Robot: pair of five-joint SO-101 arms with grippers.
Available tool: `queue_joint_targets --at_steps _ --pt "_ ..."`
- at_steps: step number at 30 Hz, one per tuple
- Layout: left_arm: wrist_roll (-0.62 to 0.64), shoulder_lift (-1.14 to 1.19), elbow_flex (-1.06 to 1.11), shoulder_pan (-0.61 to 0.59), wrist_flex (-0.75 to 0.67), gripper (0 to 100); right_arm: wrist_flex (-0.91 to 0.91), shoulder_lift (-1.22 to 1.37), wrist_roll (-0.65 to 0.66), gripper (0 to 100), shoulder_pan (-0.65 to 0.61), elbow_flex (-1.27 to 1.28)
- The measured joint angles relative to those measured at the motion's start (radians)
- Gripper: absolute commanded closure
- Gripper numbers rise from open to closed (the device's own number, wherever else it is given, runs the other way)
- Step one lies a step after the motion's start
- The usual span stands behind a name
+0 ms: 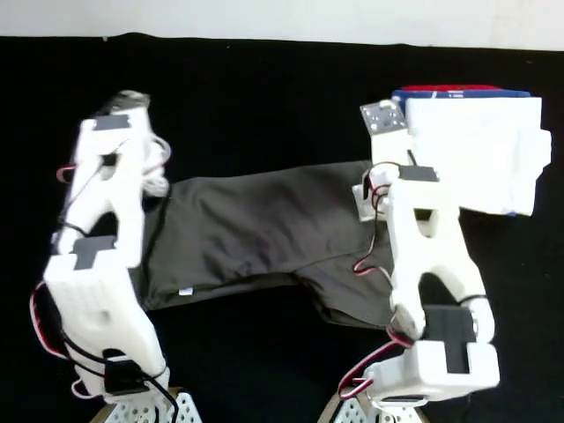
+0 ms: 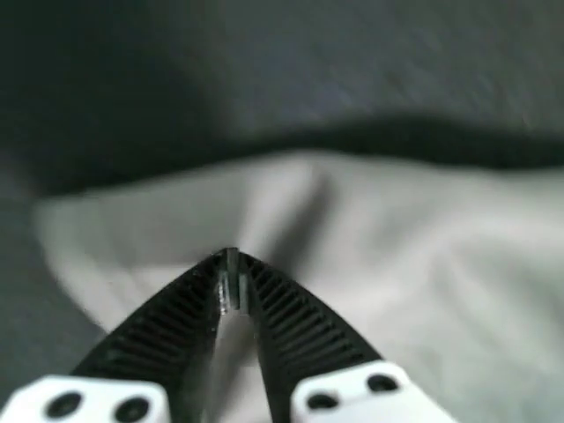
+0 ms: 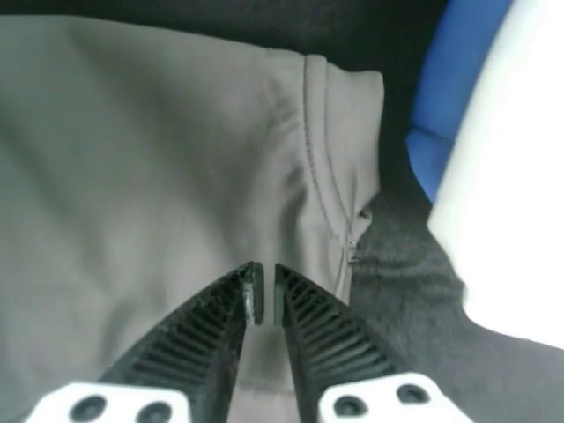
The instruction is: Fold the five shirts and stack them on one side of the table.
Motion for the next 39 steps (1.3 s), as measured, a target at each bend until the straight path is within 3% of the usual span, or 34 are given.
queue_joint_targets --at_steps 8,19,23,29,35,39 --pt "-0.114 0.308 -0.411 -0.130 0.109 99 -0.163 0.078 -0.002 96.1 -0.008 0.000" --pt "-0.126 0.649 -1.175 -0.144 0.493 99 -0.107 -0.034 -0.002 95.8 -0.044 0.000" --pt "-0.126 0.646 -1.264 -0.150 0.529 99 -0.086 -0.109 -0.002 95.7 -0.044 0.000" --pt "-0.052 0.468 -1.037 -0.146 0.539 99 -0.012 -0.133 -0.002 95.7 -0.048 0.000" --pt "-0.044 0.054 -0.462 -0.048 0.516 99 0.124 -0.133 -0.002 95.8 -0.048 0.000" --pt "-0.044 -0.201 -0.041 0.026 0.354 99 0.155 -0.133 -0.002 95.8 -0.048 0.000"
